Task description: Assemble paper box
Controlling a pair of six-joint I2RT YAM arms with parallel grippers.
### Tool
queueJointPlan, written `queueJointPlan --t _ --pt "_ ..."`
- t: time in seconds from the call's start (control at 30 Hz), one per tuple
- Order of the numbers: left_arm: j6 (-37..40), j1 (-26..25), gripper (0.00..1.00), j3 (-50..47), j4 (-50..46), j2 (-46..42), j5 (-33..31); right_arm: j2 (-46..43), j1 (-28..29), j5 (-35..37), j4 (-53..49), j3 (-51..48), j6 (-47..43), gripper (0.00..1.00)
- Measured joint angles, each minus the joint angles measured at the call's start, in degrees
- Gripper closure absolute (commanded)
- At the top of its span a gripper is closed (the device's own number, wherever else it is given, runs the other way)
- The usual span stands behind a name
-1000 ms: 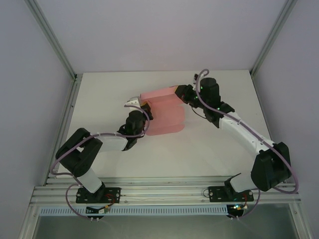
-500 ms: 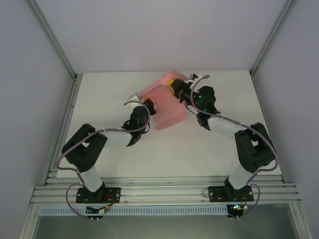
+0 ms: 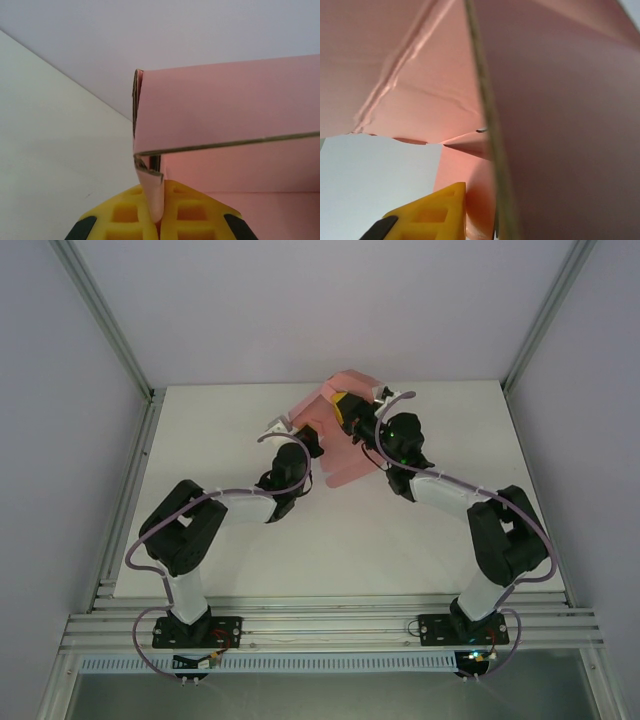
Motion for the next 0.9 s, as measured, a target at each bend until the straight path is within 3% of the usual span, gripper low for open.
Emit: queueJointPlan --t 0.13,0.2,0.4,0.53,0.77,0.9 --pt "1.16 -0.50 1.00 0.00 0.70 -0.04 -0.39 -2.49 0.22 0.85 -5.95 -0.61 -3.23 0.51" --pt "2.01 -1.27 1.00 -0.07 0.81 -0.44 -0.42 -6.75 0.57 2.58 -12.33 -2.03 -6.16 0.44" --pt "3.78 -1.73 1.00 -2.62 -0.42 -3.91 0.76 -26.56 1.46 9.38 -32.30 -4.48 -16.90 0.26" --pt "5.09 -1.27 1.00 -4.70 -2.27 -5.31 2.12 -38.56 1.11 12.52 -43.10 -4.22 -25.92 0.07" --pt "5.99 0.81 1.00 -7.50 -7.10 -10.75 7.39 -45.86 -4.61 17.33 -64.87 -2.32 -37.59 0.00" --pt "4.68 3.17 1.00 -9.44 -7.43 -14.27 12.48 -45.42 -13.94 11.87 -67.38 -6.45 -39.06 0.00"
